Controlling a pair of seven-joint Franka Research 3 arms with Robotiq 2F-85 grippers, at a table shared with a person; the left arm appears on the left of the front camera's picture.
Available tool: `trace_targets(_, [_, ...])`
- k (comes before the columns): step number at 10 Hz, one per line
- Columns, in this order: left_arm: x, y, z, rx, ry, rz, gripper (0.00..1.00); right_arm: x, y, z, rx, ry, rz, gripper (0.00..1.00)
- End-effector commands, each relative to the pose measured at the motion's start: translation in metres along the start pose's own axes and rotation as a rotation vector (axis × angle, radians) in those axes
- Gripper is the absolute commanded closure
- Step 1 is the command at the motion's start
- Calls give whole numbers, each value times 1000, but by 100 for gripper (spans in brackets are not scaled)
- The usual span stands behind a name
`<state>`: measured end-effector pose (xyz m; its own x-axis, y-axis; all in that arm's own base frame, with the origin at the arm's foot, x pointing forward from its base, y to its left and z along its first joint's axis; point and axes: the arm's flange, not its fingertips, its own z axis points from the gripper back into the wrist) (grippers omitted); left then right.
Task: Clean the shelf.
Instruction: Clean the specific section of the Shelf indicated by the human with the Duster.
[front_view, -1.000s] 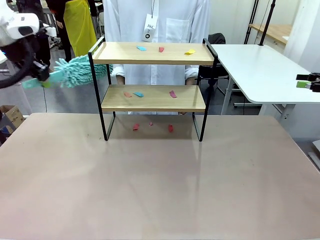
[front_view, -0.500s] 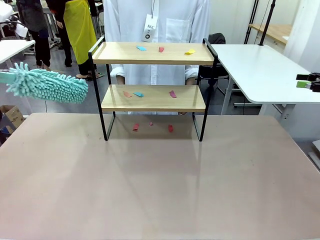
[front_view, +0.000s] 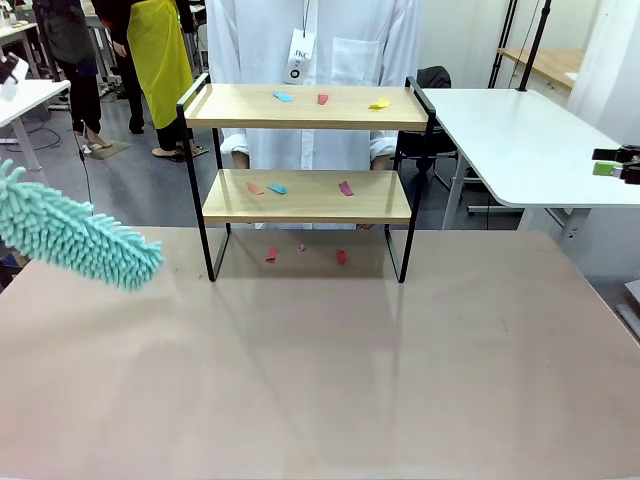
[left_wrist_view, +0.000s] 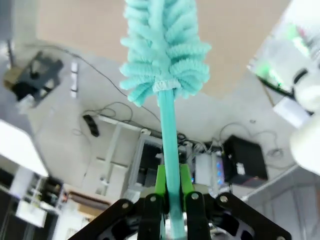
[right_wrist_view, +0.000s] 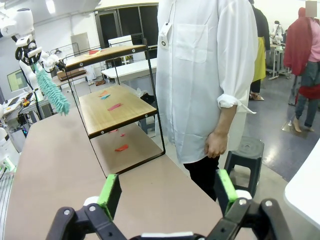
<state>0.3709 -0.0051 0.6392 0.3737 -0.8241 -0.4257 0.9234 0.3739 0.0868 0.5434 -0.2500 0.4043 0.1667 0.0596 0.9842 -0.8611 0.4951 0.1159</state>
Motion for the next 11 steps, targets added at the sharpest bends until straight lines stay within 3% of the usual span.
trace_targets(1, [1,-17,-2,6,29,-216,87,3,1,-1,2,-2,5,0])
trace_targets(2, [6,-19,-9,-5,71,-273,87,3,1,-1,2,-2,5,0])
trace_targets(4, [12,-18,-22,-52,61,-320,87,3,1,-1,2,-2,5,0])
trace_targets(11, [22,-22,-15,-47,41,-301,87,3,1,-1,2,-2,5,0])
